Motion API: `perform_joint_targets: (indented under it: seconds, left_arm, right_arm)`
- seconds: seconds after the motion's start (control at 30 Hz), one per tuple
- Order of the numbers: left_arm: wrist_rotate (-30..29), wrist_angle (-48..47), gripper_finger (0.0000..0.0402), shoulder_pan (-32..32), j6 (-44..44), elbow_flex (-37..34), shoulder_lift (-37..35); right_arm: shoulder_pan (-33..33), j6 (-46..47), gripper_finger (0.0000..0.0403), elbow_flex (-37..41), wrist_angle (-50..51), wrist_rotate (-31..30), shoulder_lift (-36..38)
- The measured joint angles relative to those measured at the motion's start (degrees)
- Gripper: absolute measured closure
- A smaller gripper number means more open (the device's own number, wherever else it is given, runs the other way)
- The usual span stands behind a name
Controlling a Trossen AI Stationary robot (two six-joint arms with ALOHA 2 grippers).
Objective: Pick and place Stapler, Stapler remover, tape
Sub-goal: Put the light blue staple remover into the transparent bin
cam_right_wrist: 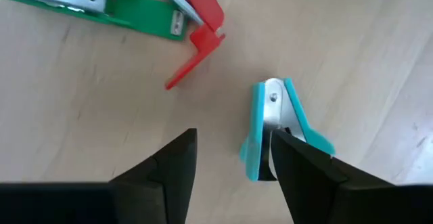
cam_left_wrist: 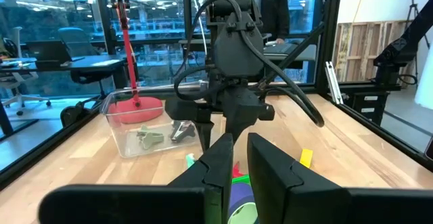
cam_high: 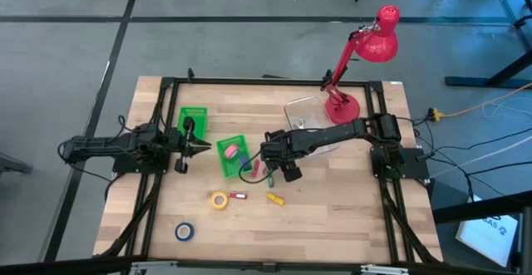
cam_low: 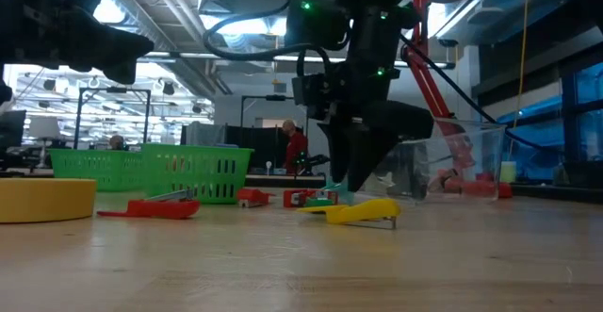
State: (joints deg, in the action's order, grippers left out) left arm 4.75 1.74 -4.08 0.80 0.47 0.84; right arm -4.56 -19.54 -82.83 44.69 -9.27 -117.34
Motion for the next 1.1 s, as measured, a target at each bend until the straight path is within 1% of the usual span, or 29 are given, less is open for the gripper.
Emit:
perform_joint_targets:
  seconds: [0.23, 0.47, 0.6, 0.73, 0.93, 1.1]
  left_arm:
    - [0.0, 0.0, 0.0359, 0.0, 0.0, 0.0, 0.0]
    - [0.0, 0.0, 0.0359, 0.0, 0.0, 0.0, 0.0]
    - [0.0, 0.0, 0.0359, 0.0, 0.0, 0.0, 0.0]
    - [0.0, 0.0, 0.0359, 0.0, 0.0, 0.0, 0.0]
    - [0.0, 0.0, 0.0359, 0.0, 0.0, 0.0, 0.0]
    - [0.0, 0.0, 0.0359, 0.0, 0.0, 0.0, 0.0]
  right_arm:
    - [0.4, 1.2, 0.0213, 0.0, 0.1, -1.5, 0.0]
    - [0.8, 1.3, 0.0244, 4.1, -4.4, -1.1, 0.2]
    - [0.8, 1.3, 0.0259, 5.1, -5.6, 0.1, 0.3]
    - [0.8, 1.4, 0.0286, 5.1, -5.7, 0.3, 0.3]
    - [0.8, 3.1, 0.0362, 5.0, -5.7, 0.5, 0.3]
    - [0.8, 4.4, 0.0362, 5.0, -5.5, 0.5, 0.5]
